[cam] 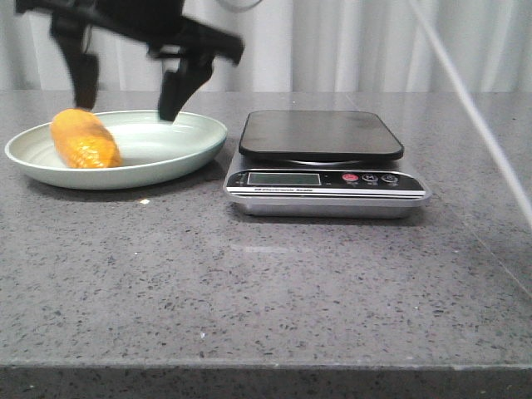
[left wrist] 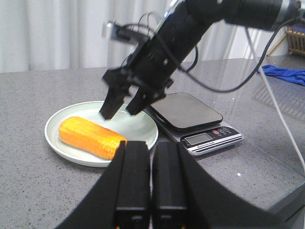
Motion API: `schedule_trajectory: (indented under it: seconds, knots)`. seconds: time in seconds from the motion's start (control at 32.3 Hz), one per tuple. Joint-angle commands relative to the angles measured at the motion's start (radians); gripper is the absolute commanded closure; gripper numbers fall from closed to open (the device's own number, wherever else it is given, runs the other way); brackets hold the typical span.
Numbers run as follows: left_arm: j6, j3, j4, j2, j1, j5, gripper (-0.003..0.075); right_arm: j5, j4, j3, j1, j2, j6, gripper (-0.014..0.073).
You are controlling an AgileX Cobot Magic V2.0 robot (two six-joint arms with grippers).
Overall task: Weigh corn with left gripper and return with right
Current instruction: 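Carry the corn with the right gripper and set it on the plate, then open the right gripper and raise it away from the plate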
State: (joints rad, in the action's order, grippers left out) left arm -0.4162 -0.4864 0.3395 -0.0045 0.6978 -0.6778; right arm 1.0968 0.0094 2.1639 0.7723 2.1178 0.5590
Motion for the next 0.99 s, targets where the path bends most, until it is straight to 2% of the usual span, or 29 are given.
schedule_trajectory:
  seconds: [0.0, 0.19, 0.34, 0.43, 0.56, 0.96]
  knots:
    - [0.001, -0.022, 0.009, 0.002, 0.001, 0.075, 0.0594, 0.041, -0.009, 0.057, -0.044, -0.129, -0.107, 0.0045]
    - [0.001, -0.022, 0.009, 0.002, 0.001, 0.075, 0.0594, 0.145, -0.009, 0.057, -0.13, -0.25, -0.292, 0.0045]
    - [0.001, -0.022, 0.009, 0.002, 0.001, 0.075, 0.0594, 0.228, -0.019, 0.024, -0.172, -0.348, -0.401, 0.0045]
    - [0.001, -0.022, 0.009, 0.002, 0.001, 0.075, 0.0594, 0.213, -0.03, -0.051, -0.179, -0.421, -0.414, 0.0045]
    - [0.001, -0.022, 0.009, 0.002, 0.001, 0.075, 0.0594, 0.087, -0.039, -0.238, -0.179, -0.583, -0.414, 0.0045]
    - [0.001, -0.022, 0.009, 0.002, 0.001, 0.075, 0.0594, -0.499, -0.039, -1.088, -0.179, -1.271, -0.413, 0.0045]
